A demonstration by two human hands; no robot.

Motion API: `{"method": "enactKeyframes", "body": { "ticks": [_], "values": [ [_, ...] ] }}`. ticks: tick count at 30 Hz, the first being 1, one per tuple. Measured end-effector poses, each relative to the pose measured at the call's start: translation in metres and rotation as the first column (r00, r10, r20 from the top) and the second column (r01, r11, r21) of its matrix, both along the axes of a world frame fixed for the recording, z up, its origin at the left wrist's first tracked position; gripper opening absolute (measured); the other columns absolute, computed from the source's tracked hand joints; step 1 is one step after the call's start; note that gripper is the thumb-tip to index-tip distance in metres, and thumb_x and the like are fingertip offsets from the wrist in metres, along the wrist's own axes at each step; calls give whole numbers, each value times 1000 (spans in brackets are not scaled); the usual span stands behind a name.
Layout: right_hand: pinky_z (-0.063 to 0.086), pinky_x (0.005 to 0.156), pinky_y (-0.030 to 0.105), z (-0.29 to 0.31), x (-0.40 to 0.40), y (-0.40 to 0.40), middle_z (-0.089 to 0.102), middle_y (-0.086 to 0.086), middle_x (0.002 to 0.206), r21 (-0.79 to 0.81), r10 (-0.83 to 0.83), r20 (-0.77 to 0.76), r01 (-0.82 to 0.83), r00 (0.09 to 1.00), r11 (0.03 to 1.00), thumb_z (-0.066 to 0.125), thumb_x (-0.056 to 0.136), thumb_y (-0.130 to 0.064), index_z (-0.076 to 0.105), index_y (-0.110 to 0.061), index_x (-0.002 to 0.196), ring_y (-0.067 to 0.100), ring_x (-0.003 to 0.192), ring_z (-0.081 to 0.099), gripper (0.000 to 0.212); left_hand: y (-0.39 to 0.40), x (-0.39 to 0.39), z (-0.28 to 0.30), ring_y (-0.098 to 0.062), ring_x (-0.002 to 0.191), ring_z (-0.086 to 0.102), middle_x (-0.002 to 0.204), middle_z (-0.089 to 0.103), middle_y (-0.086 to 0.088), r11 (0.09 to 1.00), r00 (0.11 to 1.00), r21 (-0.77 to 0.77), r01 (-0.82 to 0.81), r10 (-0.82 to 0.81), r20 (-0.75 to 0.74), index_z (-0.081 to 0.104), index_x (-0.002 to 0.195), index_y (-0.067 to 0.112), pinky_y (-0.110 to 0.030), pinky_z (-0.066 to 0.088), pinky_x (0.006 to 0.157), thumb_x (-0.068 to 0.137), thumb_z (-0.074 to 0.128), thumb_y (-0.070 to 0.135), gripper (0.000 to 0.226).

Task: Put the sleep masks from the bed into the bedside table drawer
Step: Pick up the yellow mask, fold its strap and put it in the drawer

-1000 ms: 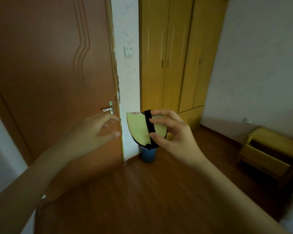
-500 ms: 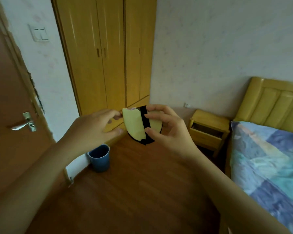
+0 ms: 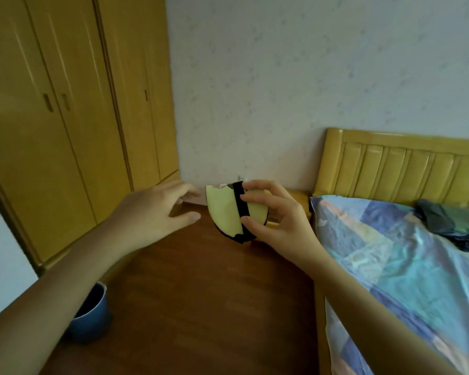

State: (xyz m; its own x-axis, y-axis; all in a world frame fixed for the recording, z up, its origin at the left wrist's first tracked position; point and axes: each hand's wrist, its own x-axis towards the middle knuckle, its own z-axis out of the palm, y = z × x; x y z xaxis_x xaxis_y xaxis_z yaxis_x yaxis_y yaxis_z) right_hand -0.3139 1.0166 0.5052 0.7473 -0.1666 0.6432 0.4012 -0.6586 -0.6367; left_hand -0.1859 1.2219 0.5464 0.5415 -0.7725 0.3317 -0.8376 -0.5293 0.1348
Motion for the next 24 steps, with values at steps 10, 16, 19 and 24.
{"method": "enactKeyframes", "body": {
  "ticks": [10, 16, 19, 24],
  "values": [
    [56, 88, 36, 3, 49, -144, 54, -7, 126, -7, -147, -33, 146, 989, 989, 71, 82, -11, 67, -13, 113, 8, 123, 50, 31, -163, 70, 4, 7, 89, 51, 111, 47, 27, 987, 988, -48, 153, -153, 1, 49, 120, 39, -15, 35, 58, 87, 48, 56, 36],
    [56, 88, 41, -14, 86, -215, 53, -11, 125, 16, -174, -72, 176, 982, 984, 69, 81, -17, 66, -14, 113, 13, 123, 51, 33, -235, 125, -10, 5, 99, 53, 111, 47, 33, 973, 971, -33, 227, -229, -67, 47, 118, 46, -29, 50, 78, 85, 48, 60, 36],
    [55, 90, 36, -21, 111, -250, 52, -13, 126, -14, -202, -79, 201, 976, 979, 70, 81, -18, 66, -17, 114, 12, 123, 51, 33, -275, 160, -17, 3, 97, 56, 111, 54, 29, 969, 966, -34, 243, -245, -87, 50, 116, 44, -32, 50, 80, 84, 51, 59, 35],
    [55, 89, 26, -22, 166, -309, 53, -6, 126, -50, -270, -82, 267, 959, 963, 71, 82, -13, 66, -14, 114, 10, 122, 51, 32, -345, 225, -25, 3, 95, 57, 105, 60, 25, 964, 954, -42, 264, -267, -133, 51, 114, 46, -33, 50, 81, 83, 54, 57, 33]
  ]
}}
